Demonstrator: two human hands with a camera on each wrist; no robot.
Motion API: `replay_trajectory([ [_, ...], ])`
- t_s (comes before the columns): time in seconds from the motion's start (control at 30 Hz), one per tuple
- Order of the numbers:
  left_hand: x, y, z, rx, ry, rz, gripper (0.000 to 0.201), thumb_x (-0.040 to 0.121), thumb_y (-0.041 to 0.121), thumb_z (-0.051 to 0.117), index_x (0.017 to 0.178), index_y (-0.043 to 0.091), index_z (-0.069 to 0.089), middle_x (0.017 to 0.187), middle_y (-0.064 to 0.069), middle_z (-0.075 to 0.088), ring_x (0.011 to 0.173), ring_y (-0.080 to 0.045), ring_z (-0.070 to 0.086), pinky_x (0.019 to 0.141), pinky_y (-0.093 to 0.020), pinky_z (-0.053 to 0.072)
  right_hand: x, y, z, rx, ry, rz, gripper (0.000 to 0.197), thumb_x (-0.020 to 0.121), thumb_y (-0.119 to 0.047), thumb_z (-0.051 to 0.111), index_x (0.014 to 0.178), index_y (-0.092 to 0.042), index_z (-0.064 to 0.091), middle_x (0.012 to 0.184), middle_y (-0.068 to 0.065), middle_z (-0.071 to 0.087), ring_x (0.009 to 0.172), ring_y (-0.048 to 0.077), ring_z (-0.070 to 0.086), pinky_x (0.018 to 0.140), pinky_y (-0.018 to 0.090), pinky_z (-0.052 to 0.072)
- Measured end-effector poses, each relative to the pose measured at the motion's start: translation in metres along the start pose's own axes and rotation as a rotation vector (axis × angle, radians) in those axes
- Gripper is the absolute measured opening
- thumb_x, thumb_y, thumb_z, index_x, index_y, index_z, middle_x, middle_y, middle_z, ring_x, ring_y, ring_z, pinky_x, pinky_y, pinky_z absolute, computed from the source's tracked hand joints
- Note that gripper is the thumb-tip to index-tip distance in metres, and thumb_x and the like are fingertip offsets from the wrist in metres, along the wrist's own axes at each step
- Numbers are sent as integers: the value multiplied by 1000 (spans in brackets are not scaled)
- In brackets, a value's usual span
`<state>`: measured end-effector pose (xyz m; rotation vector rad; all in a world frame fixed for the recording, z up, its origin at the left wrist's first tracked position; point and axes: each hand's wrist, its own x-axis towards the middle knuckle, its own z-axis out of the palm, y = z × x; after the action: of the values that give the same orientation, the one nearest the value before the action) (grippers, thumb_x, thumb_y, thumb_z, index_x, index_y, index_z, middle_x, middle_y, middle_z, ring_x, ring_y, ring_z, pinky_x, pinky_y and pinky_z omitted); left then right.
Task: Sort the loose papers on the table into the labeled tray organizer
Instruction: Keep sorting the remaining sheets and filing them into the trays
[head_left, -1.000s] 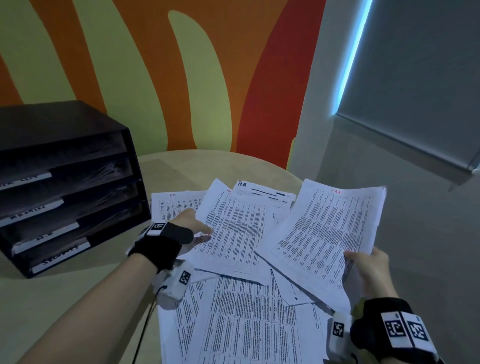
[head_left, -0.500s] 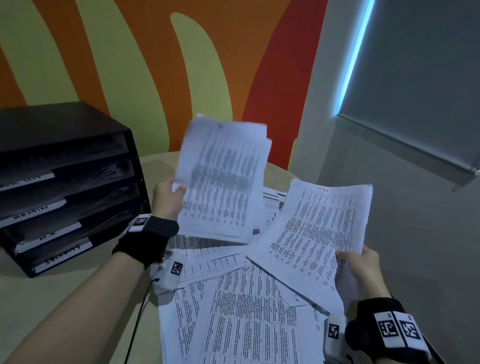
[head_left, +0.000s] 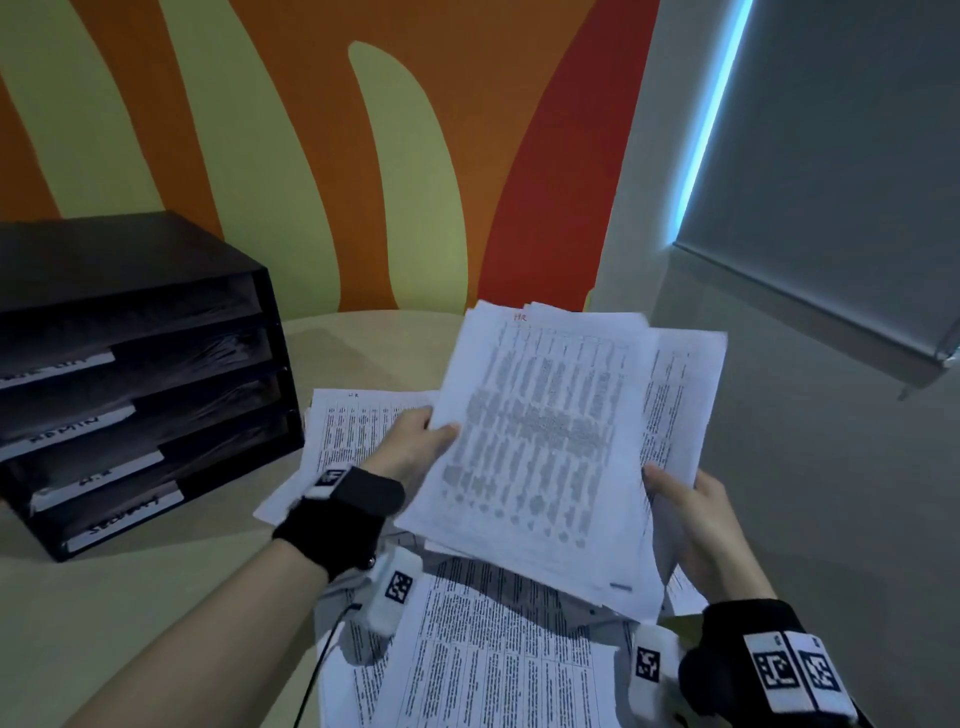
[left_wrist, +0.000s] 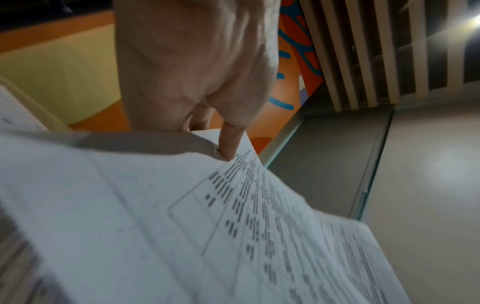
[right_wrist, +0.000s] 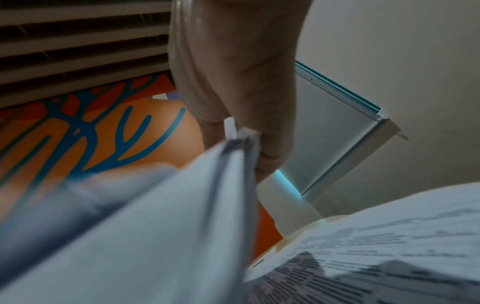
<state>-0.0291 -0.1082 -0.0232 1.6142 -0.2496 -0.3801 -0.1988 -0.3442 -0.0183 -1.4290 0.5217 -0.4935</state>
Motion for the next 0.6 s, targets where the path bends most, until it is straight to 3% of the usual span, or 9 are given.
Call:
replay_trajectory([
  [0.1,-2,-12,14,-62,-59,-25,35,90,5,64,122,4,49,113,-11,63,106,-24,62,99,-39,49,-8,-5,12,10,-44,-83,23,101,-24,48,105,-8,65,87,1,76,81,17,73,70,30,54],
  [0.17,-8,-11,22,-99,-54,-3,34,89,-5,61,118,4,46,103,-10,57,96,-25,58,91,-34,50,-12,-6,21,-8,-35,-146,27,100,-33,48,94,-13,66,77,-6,75,73,10,72,64,24,54],
  [0.2,-10,-10,26,-91,-39,39,31,89,-8,58,116,2,48,99,-9,54,92,-23,55,85,-29,49,-12,-6,24,-23,-24,-169,24,97,-35,53,94,-15,67,80,-4,75,75,12,72,66,28,55],
  [0.27,-15,-5,32,-57,15,154,30,90,-9,52,119,2,52,100,-6,57,88,-18,55,79,-21,46,-11,-5,30,-122,-28,-218,16,92,-26,65,102,-14,67,92,7,75,86,26,71,75,40,57],
  [0.33,-21,4,36,-20,77,264,32,93,-2,50,123,9,53,109,-2,64,95,-17,62,82,-25,50,-11,-5,33,-236,-21,-293,13,91,-12,64,104,-13,63,96,10,72,89,29,69,76,41,56],
  [0.4,-25,16,37,24,120,362,26,97,7,50,121,17,50,112,0,64,100,-17,62,84,-33,52,-14,-13,36,-243,1,-372,15,94,-8,58,107,-15,61,97,6,69,91,23,67,76,35,53],
  [0.5,-26,30,33,25,171,484,25,98,14,51,121,20,44,110,4,60,99,-6,59,79,-16,51,-20,-27,39,-176,19,-478,25,96,-4,53,118,-14,59,108,0,67,101,13,64,84,28,49],
  [0.6,-22,31,29,-52,193,522,38,91,11,63,121,19,42,111,1,65,100,-8,64,80,-17,53,-25,-29,39,-129,-12,-476,29,91,-12,65,119,-13,60,107,-1,70,99,11,67,83,27,52],
])
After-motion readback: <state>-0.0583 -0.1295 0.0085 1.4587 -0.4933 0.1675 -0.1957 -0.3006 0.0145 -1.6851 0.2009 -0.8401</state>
